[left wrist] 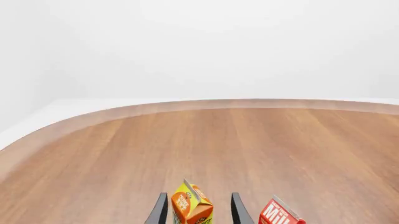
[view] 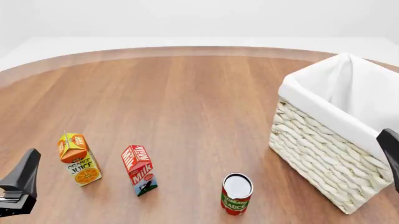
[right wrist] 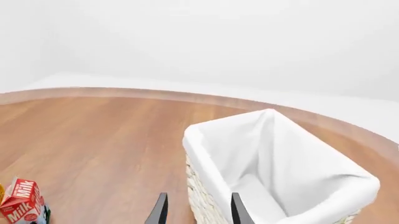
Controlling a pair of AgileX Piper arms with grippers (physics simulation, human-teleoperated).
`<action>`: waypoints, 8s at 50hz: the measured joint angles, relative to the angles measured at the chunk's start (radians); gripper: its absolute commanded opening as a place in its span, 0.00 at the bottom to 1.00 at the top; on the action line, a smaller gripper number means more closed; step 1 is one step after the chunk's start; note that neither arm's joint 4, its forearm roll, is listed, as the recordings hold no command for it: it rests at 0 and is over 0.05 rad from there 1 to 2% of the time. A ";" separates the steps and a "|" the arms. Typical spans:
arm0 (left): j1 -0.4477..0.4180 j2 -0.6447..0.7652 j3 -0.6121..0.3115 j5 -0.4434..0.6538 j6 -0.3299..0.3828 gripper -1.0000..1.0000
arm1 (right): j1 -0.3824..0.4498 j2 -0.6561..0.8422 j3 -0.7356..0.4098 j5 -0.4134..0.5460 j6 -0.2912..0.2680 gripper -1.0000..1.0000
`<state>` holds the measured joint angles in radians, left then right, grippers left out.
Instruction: Pick the milk and place it in the basket.
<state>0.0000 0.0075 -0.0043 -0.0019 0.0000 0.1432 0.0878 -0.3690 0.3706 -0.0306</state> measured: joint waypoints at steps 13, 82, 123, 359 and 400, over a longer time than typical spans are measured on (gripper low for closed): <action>0.000 0.000 0.000 0.000 0.000 1.00 | 0.120 0.181 -0.174 0.079 0.043 1.00; 0.000 0.000 0.000 0.000 0.000 1.00 | 0.688 0.972 -0.722 0.195 0.564 1.00; 0.000 0.000 0.000 0.000 0.000 1.00 | 0.802 1.414 -1.054 0.406 0.602 1.00; 0.000 0.000 0.000 0.000 0.000 1.00 | 0.870 2.068 -1.319 0.318 0.569 1.00; 0.000 0.000 0.000 0.000 0.000 1.00 | 0.867 2.066 -1.303 0.296 0.563 0.00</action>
<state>0.0000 0.0075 -0.0043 -0.0019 0.0000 1.0107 2.1539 -1.6717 0.6670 0.5327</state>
